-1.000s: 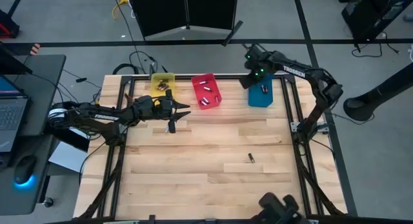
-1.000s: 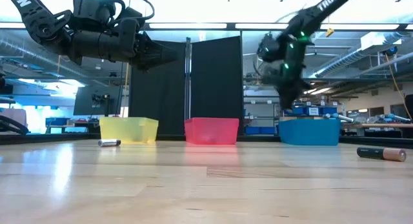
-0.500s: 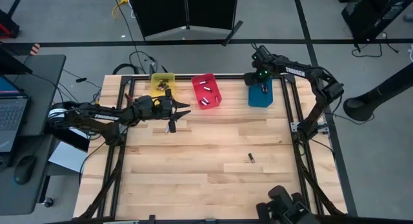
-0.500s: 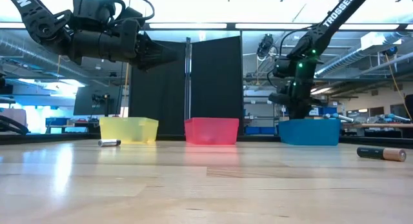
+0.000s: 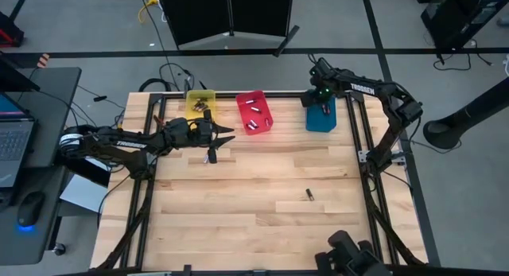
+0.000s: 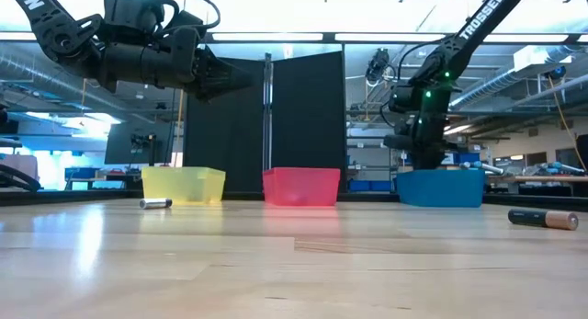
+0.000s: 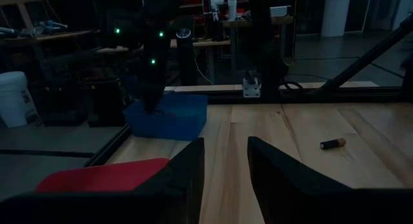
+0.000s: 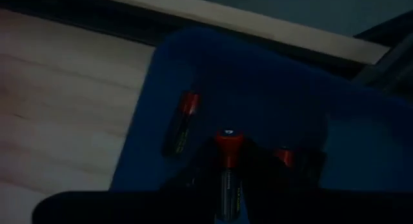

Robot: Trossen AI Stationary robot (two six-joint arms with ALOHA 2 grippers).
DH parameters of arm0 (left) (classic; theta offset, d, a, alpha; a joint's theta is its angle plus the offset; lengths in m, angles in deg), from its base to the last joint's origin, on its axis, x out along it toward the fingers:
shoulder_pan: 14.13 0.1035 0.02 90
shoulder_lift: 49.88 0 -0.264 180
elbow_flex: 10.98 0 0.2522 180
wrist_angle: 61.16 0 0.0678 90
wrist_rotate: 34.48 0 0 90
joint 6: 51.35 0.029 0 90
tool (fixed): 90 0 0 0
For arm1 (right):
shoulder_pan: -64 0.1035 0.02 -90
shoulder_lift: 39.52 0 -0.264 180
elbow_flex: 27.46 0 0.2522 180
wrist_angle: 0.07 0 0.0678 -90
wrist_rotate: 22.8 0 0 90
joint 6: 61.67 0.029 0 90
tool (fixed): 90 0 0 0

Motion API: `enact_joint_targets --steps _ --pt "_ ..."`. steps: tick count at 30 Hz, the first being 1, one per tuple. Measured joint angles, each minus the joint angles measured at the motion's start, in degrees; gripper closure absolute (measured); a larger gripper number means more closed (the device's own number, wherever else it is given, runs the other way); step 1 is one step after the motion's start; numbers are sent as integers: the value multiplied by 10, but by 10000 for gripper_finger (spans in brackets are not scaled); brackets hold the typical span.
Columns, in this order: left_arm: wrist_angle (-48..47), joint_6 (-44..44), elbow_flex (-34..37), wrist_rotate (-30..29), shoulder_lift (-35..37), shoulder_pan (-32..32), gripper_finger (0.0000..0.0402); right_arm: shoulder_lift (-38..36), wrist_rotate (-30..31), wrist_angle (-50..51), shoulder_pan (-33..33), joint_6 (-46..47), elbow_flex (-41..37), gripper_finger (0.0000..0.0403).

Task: Sort batteries
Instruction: Put the orange battery into the blue bin

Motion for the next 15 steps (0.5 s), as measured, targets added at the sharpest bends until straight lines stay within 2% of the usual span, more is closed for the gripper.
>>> enact_joint_targets --steps 12,15 --pt "-1 0 0 0 0 0 275 73 -2 19 1 -14 3 347" --pt "-2 0 0 0 0 0 275 75 -7 22 1 -32 3 321"
